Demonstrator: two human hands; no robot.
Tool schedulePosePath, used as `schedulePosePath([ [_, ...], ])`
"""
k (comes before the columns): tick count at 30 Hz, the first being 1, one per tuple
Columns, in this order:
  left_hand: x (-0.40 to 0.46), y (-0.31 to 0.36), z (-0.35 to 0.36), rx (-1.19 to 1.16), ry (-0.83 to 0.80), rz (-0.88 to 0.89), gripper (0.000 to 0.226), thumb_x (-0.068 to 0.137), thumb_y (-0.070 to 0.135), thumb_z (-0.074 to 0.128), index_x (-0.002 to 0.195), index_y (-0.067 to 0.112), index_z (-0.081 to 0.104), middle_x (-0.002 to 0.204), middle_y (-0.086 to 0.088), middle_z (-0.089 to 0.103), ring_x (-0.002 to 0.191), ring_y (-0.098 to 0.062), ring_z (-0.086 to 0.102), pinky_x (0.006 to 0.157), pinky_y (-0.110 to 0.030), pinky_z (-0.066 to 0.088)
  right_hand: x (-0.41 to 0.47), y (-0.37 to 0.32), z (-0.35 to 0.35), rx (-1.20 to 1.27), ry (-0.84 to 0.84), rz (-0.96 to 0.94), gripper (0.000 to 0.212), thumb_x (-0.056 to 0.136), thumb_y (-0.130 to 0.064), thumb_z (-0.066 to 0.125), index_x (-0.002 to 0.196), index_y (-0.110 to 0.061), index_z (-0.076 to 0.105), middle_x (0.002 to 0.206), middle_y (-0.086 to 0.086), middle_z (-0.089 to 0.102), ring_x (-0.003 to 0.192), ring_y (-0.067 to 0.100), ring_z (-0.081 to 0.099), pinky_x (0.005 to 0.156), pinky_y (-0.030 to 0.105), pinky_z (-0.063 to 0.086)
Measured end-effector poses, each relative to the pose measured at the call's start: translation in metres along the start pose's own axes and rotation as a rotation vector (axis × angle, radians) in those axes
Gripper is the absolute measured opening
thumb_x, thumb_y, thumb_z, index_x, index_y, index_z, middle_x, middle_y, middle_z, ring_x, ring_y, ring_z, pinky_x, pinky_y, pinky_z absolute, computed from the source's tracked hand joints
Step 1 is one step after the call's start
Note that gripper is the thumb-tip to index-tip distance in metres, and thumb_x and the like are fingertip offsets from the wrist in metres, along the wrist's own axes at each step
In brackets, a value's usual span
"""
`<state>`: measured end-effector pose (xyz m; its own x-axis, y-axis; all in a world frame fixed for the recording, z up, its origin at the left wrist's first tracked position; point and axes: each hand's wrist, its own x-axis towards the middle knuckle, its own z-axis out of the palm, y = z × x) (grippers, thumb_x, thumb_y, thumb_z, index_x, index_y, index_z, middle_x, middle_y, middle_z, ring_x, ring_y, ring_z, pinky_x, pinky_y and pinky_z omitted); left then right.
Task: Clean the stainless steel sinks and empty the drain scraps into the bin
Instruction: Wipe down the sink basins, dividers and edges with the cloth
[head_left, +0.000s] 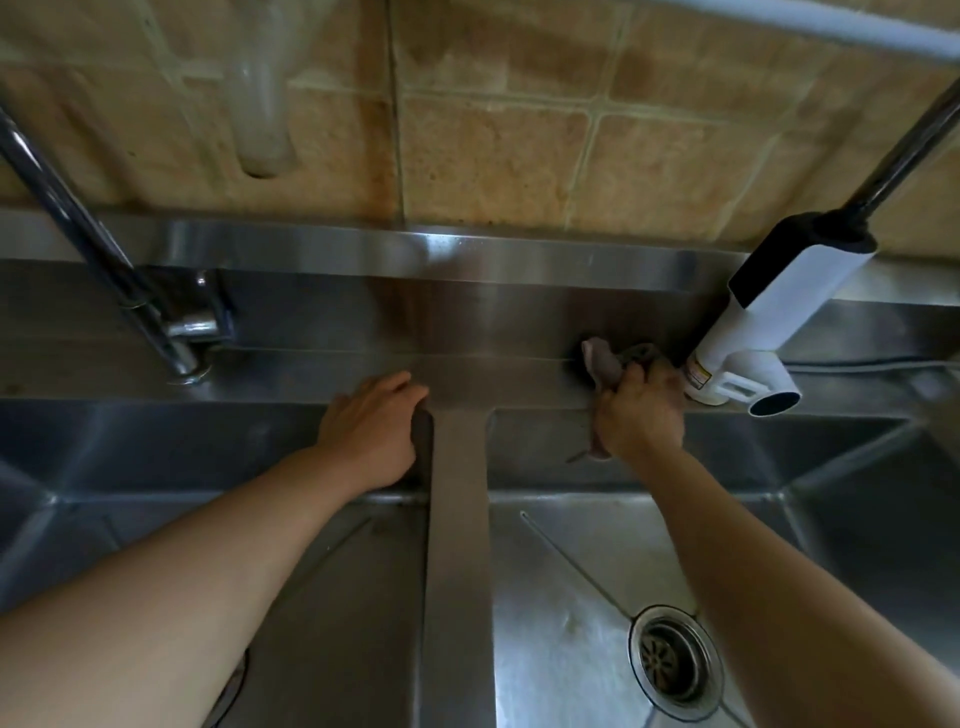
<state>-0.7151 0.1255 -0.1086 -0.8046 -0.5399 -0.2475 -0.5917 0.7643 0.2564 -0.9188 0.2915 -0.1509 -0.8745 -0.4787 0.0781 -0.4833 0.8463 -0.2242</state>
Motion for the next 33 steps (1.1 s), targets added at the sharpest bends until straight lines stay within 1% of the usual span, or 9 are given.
schedulePosePath([
  [3,-0.013,-0.004,0.003,-0.003,0.002,-0.024,0.071,0.086,0.009,0.054,0.149,0.018,0.024,0.158,0.001,0.018,0.143,-0.019,0.02,0.114,-0.041,0.026,-0.02,-0.024,0.009,0.114,-0.03,-0.253,0.067,0.081,-0.044,0.028,0.125,-0.003,0.058,0.13,0.026,0.051,0.12,0.045,0.045,0.104,0.052,0.036],
  [5,-0.024,-0.007,0.005,-0.025,0.03,-0.04,0.072,0.082,0.009,0.058,0.147,0.018,0.028,0.154,-0.001,0.026,0.14,-0.021,0.027,0.112,-0.04,0.03,-0.03,-0.053,0.011,0.144,-0.139,-0.403,0.066,0.085,-0.045,0.027,0.136,-0.011,0.051,0.143,0.018,0.042,0.133,0.04,0.035,0.113,0.047,0.025],
  [7,-0.035,-0.01,0.006,-0.025,0.036,-0.046,0.069,0.081,0.009,0.058,0.145,0.019,0.031,0.15,-0.001,0.032,0.137,-0.021,0.031,0.11,-0.039,0.032,-0.03,-0.08,0.012,0.118,-0.252,-0.47,0.053,0.094,-0.038,0.036,0.144,-0.022,0.039,0.153,0.01,0.026,0.141,0.033,0.02,0.117,0.038,0.013],
  [8,-0.04,-0.012,0.006,-0.016,0.03,-0.052,0.069,0.082,0.01,0.057,0.145,0.018,0.03,0.151,-0.001,0.03,0.138,-0.021,0.029,0.111,-0.038,0.03,-0.026,-0.088,0.015,0.115,-0.269,-0.486,0.051,0.095,-0.033,0.041,0.146,-0.026,0.036,0.155,0.009,0.022,0.142,0.032,0.018,0.117,0.037,0.011],
  [12,-0.058,-0.021,0.004,-0.004,0.009,-0.083,0.071,0.086,0.011,0.056,0.149,0.017,0.024,0.157,0.001,0.019,0.143,-0.019,0.02,0.115,-0.036,0.024,-0.02,-0.096,0.014,0.088,-0.349,-0.568,0.052,0.095,-0.027,0.047,0.146,-0.03,0.035,0.157,0.006,0.018,0.144,0.028,0.015,0.119,0.038,0.012],
  [15,-0.071,-0.022,0.003,-0.035,0.024,-0.094,0.065,0.086,0.012,0.055,0.146,0.016,0.03,0.154,0.0,0.025,0.14,-0.022,0.026,0.112,-0.036,0.028,-0.041,-0.101,0.01,0.094,-0.399,-0.659,0.054,0.094,-0.022,0.048,0.146,-0.028,0.035,0.159,0.006,0.016,0.146,0.024,0.01,0.119,0.036,0.009],
  [23,-0.135,-0.011,0.002,-0.094,0.047,-0.084,0.068,0.088,0.012,0.056,0.149,0.019,0.025,0.154,0.0,0.026,0.14,-0.021,0.028,0.111,-0.035,0.03,-0.148,-0.077,-0.007,0.171,-0.43,-0.651,0.055,0.092,-0.014,0.049,0.144,-0.025,0.038,0.159,0.007,0.014,0.148,0.025,0.004,0.12,0.029,0.001],
  [29,-0.207,-0.004,0.009,-0.11,0.008,-0.069,0.067,0.09,0.01,0.053,0.149,0.02,0.023,0.156,0.001,0.024,0.141,-0.022,0.026,0.112,-0.038,0.03,-0.23,-0.057,-0.031,0.131,-0.526,-0.602,0.055,0.091,-0.026,0.044,0.145,-0.032,0.036,0.16,0.001,0.009,0.148,0.018,0.001,0.12,0.037,0.011],
  [33,-0.257,0.0,0.02,-0.149,-0.034,-0.059,0.066,0.09,0.008,0.052,0.149,0.02,0.024,0.155,0.0,0.025,0.14,-0.022,0.028,0.111,-0.038,0.031,-0.287,-0.043,-0.047,0.137,-0.584,-0.61,0.057,0.094,-0.013,0.046,0.147,-0.028,0.031,0.16,0.002,0.003,0.148,0.017,-0.004,0.118,0.024,-0.003],
])
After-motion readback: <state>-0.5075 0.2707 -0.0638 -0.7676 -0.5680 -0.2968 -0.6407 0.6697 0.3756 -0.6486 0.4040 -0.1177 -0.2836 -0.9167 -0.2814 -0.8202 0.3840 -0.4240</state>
